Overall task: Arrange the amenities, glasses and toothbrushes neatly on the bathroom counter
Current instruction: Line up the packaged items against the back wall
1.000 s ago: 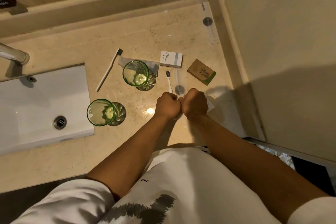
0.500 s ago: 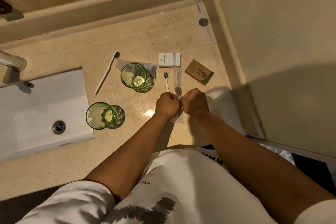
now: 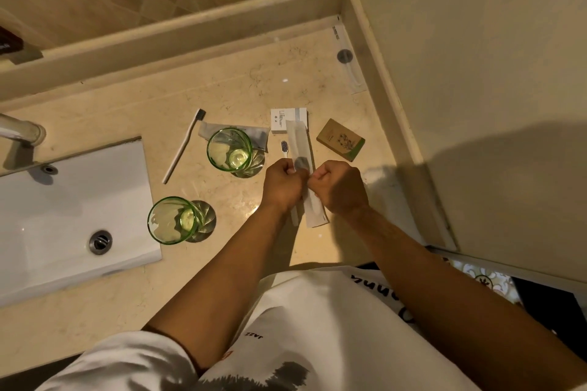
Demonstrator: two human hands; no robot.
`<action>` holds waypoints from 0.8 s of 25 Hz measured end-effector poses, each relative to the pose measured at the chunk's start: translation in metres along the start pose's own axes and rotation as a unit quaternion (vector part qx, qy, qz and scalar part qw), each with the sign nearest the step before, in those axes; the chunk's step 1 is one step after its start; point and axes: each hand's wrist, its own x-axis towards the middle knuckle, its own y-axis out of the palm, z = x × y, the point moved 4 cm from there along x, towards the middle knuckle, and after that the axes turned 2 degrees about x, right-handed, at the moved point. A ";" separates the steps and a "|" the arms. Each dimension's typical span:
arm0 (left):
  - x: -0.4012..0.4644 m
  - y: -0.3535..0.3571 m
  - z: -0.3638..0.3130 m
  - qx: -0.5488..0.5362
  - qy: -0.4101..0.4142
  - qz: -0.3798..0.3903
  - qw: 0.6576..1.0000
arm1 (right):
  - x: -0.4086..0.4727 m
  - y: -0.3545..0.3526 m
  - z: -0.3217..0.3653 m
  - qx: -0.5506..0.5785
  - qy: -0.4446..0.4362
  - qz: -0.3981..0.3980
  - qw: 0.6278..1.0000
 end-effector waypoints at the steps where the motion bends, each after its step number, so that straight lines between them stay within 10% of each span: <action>1: 0.002 -0.002 -0.008 -0.005 0.011 0.002 1.000 | 0.002 -0.006 0.004 0.005 -0.026 -0.027 0.999; 4: 0.013 -0.005 -0.038 -0.045 0.029 0.011 0.999 | 0.019 -0.023 0.010 0.017 -0.073 -0.096 0.993; 8: 0.036 -0.001 -0.098 -0.078 0.059 0.037 0.995 | 0.064 -0.029 -0.004 0.112 0.150 0.033 0.982; 16: 0.109 0.014 -0.175 -0.006 0.035 0.058 0.998 | 0.158 -0.049 0.005 0.031 -0.017 -0.087 0.996; 20: 0.154 0.016 -0.183 0.048 0.017 0.023 0.998 | 0.206 -0.033 -0.015 0.027 0.138 -0.015 0.990</action>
